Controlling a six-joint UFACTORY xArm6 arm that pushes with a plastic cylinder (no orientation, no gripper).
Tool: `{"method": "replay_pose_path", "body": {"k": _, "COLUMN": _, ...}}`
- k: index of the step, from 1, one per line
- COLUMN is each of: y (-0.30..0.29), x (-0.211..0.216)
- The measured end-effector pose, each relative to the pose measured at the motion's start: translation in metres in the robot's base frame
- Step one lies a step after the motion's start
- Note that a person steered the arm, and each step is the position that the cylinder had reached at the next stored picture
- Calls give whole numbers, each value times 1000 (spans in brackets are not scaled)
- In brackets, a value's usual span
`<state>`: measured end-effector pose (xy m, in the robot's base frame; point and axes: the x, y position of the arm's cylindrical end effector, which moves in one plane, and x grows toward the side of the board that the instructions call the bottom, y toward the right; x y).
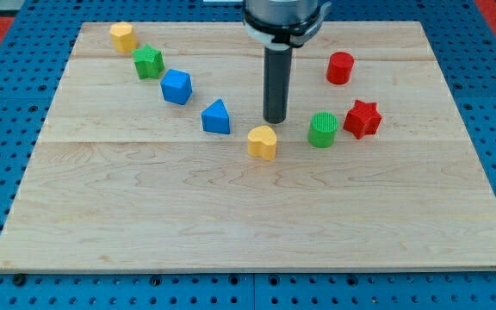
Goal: Push the green circle towards the bottom center
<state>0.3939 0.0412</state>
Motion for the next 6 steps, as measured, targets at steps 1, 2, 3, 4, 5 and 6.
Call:
{"method": "replay_pose_path", "body": {"k": 1, "y": 44, "x": -5}}
{"method": "replay_pose_path", "body": {"k": 2, "y": 81, "x": -3}}
{"method": "replay_pose_path", "body": {"k": 3, "y": 77, "x": 2}}
{"method": "replay_pose_path", "body": {"k": 4, "y": 65, "x": 2}}
{"method": "replay_pose_path", "body": {"k": 5, "y": 64, "x": 2}}
{"method": "replay_pose_path", "body": {"k": 6, "y": 69, "x": 2}}
